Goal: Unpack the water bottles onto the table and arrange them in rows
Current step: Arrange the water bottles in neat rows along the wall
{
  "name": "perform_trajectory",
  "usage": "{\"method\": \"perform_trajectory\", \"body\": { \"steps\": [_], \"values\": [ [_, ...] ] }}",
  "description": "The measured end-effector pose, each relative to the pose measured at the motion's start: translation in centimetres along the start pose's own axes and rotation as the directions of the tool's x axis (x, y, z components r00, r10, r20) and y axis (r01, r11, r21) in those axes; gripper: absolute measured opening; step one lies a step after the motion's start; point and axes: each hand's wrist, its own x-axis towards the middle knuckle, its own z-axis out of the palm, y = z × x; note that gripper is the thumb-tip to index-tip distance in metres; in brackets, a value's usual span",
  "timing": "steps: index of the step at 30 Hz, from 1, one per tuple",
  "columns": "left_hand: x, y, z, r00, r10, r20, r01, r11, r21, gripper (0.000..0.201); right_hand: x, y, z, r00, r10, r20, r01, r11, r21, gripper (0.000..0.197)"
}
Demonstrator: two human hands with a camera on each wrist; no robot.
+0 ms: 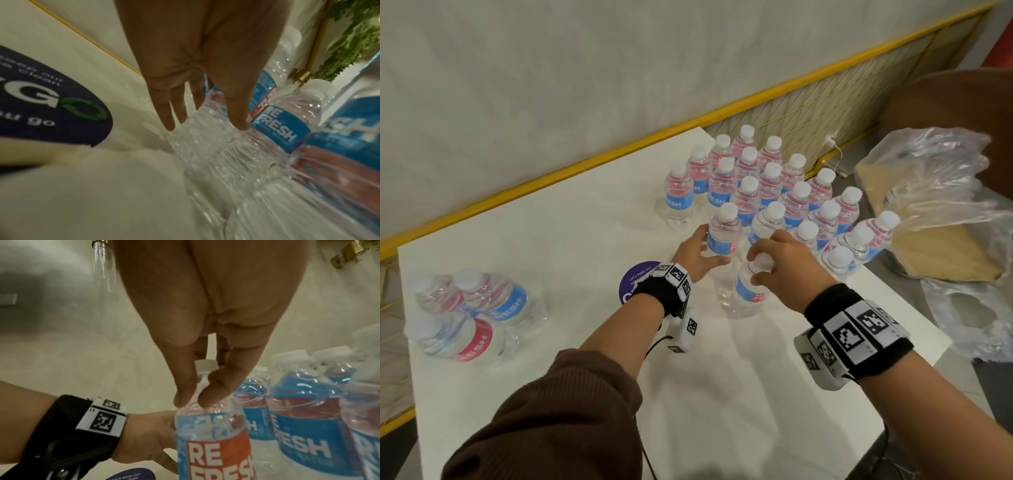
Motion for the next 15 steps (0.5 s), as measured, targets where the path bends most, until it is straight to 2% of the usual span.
{"method": "perform_trajectory", "body": {
  "steps": [3,6,8,12,15],
  "values": [
    [0.2,-0.5,0.0,0.982,-0.001,-0.190,-0.008,0.999,-0.045,0.073,0.4,0.3,-0.1,0.999,0.028,-0.046,-0.027,0.999,0.025,0.041],
    [0.5,-1.0,0.2,0.929,-0.036,-0.369,-0.012,0.992,-0.128,0.070,0.6,0.5,0.0,0.997,0.034,-0.063,-0.033,0.999,0.013,0.043],
    [1.1,-1.6,0.3,0.910,-0.083,-0.406,0.019,0.987,-0.157,0.070,0.7,0.5,0.1,0.997,0.029,-0.074,-0.028,0.999,0.018,0.042],
    [1.7,-2.8,0.8,0.897,-0.182,-0.404,0.143,0.982,-0.124,0.063,0.6,0.5,0.3,0.996,0.033,-0.084,-0.031,0.999,0.031,0.041],
    [2.1,-3.0,0.9,0.882,-0.201,-0.427,0.157,0.978,-0.135,0.060,0.6,0.5,0.3,0.996,0.035,-0.084,-0.032,0.999,0.039,0.041]
  ]
}}
